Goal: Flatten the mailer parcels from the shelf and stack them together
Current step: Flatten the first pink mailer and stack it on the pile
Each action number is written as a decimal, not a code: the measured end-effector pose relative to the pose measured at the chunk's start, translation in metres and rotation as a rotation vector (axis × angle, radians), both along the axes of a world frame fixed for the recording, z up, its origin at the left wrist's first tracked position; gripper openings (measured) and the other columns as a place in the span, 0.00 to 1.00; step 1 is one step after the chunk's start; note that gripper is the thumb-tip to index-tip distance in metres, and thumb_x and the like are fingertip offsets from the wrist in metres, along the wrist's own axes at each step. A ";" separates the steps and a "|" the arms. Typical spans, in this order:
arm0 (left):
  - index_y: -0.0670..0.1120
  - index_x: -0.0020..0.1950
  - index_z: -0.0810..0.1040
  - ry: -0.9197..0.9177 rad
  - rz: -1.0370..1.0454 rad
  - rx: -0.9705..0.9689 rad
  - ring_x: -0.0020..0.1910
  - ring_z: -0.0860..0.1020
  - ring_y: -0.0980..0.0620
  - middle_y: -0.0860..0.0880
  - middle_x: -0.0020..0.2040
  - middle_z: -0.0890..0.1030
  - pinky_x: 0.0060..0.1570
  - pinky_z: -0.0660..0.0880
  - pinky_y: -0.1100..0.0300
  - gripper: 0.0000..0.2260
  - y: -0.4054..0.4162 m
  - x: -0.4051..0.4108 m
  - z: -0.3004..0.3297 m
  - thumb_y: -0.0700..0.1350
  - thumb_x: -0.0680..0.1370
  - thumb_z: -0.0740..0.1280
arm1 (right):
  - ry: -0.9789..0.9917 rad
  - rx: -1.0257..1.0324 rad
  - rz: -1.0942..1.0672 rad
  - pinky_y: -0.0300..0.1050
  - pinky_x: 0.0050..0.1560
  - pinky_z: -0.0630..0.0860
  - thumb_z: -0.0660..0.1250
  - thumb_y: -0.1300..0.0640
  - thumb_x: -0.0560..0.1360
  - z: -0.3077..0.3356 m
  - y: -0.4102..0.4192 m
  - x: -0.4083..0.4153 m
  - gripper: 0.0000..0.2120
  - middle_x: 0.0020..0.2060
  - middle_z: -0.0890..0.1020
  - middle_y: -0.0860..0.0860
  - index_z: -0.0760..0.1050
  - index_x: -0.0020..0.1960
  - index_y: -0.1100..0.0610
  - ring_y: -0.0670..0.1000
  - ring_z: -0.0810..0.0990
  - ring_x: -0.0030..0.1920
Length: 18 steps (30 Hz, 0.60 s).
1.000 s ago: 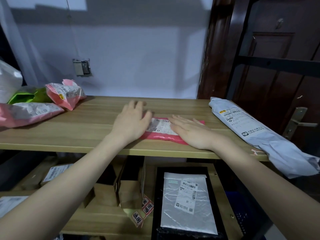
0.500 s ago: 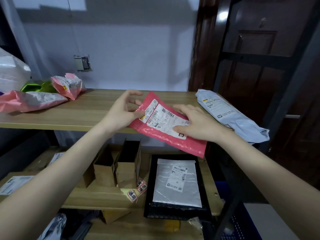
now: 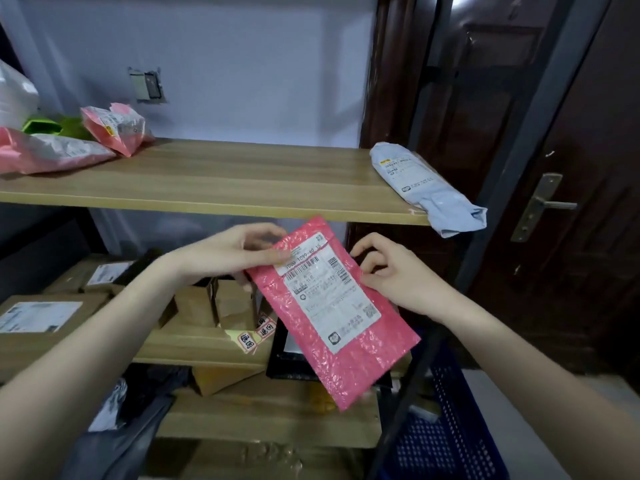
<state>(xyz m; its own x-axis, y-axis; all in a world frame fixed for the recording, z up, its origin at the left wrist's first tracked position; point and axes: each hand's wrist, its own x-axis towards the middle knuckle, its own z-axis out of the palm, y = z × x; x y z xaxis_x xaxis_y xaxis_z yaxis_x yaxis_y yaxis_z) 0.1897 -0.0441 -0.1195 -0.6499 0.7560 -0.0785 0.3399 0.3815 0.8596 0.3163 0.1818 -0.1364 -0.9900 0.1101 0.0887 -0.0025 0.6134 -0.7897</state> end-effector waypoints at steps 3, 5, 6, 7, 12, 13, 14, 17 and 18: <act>0.53 0.60 0.74 -0.087 -0.045 -0.126 0.42 0.84 0.46 0.47 0.50 0.84 0.35 0.79 0.59 0.18 0.001 -0.002 -0.032 0.47 0.72 0.72 | -0.055 -0.050 -0.075 0.43 0.33 0.74 0.66 0.63 0.74 -0.035 0.009 0.003 0.09 0.43 0.81 0.59 0.68 0.51 0.55 0.51 0.79 0.36; 0.50 0.61 0.74 -0.117 -0.022 -0.096 0.44 0.84 0.44 0.42 0.49 0.84 0.37 0.79 0.58 0.19 0.003 -0.006 -0.056 0.43 0.72 0.72 | -0.096 -0.086 -0.122 0.43 0.34 0.73 0.66 0.63 0.73 -0.059 0.012 0.001 0.11 0.45 0.81 0.61 0.64 0.49 0.56 0.50 0.78 0.37; 0.48 0.61 0.74 -0.117 0.010 -0.066 0.43 0.84 0.45 0.40 0.48 0.84 0.39 0.80 0.56 0.18 0.006 -0.009 -0.068 0.41 0.72 0.72 | -0.119 -0.117 -0.142 0.44 0.35 0.73 0.66 0.63 0.73 -0.071 0.014 -0.001 0.12 0.46 0.80 0.61 0.63 0.48 0.56 0.51 0.77 0.38; 0.46 0.61 0.74 -0.109 0.046 -0.041 0.42 0.83 0.46 0.39 0.46 0.83 0.41 0.80 0.52 0.18 0.009 -0.012 -0.081 0.39 0.73 0.71 | -0.142 -0.148 -0.160 0.44 0.35 0.74 0.66 0.64 0.73 -0.082 0.015 -0.004 0.13 0.46 0.79 0.60 0.61 0.48 0.57 0.51 0.76 0.38; 0.43 0.68 0.65 -0.182 0.233 0.130 0.42 0.82 0.52 0.42 0.51 0.82 0.43 0.79 0.60 0.21 0.038 -0.029 -0.136 0.33 0.77 0.64 | -0.237 -0.223 -0.303 0.48 0.41 0.80 0.65 0.65 0.74 -0.140 0.022 -0.027 0.13 0.44 0.76 0.52 0.61 0.45 0.56 0.50 0.79 0.42; 0.45 0.68 0.65 -0.197 0.259 0.149 0.45 0.82 0.52 0.43 0.53 0.81 0.47 0.79 0.60 0.20 0.045 -0.034 -0.147 0.34 0.78 0.63 | -0.251 -0.251 -0.321 0.43 0.37 0.80 0.64 0.66 0.75 -0.150 0.023 -0.033 0.12 0.44 0.76 0.51 0.61 0.44 0.56 0.48 0.79 0.42; 0.47 0.67 0.66 -0.201 0.267 0.150 0.48 0.81 0.53 0.46 0.54 0.81 0.51 0.77 0.59 0.18 0.050 -0.039 -0.158 0.34 0.79 0.61 | -0.271 -0.282 -0.336 0.37 0.32 0.78 0.63 0.67 0.75 -0.159 0.024 -0.039 0.10 0.44 0.76 0.49 0.62 0.44 0.57 0.45 0.78 0.41; 0.53 0.65 0.67 -0.209 0.226 0.115 0.62 0.75 0.54 0.51 0.59 0.79 0.61 0.69 0.57 0.19 0.069 -0.051 -0.187 0.33 0.80 0.57 | -0.333 -0.388 -0.397 0.36 0.33 0.76 0.59 0.70 0.75 -0.184 0.029 -0.061 0.11 0.48 0.74 0.48 0.68 0.52 0.58 0.44 0.76 0.43; 0.54 0.65 0.67 -0.221 0.209 0.122 0.65 0.72 0.54 0.51 0.62 0.77 0.62 0.68 0.59 0.21 0.076 -0.054 -0.193 0.32 0.79 0.56 | -0.338 -0.416 -0.414 0.38 0.36 0.77 0.59 0.71 0.74 -0.192 0.031 -0.069 0.14 0.52 0.74 0.49 0.69 0.56 0.57 0.44 0.76 0.44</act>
<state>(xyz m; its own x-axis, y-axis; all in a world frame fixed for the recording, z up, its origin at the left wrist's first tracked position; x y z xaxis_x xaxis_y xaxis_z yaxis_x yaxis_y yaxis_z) 0.1357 0.0318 -0.3124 -0.7696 0.6201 -0.1522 0.0653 0.3135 0.9473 0.2475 0.2132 -0.3287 -0.8247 0.4444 -0.3498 0.4556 0.1555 -0.8765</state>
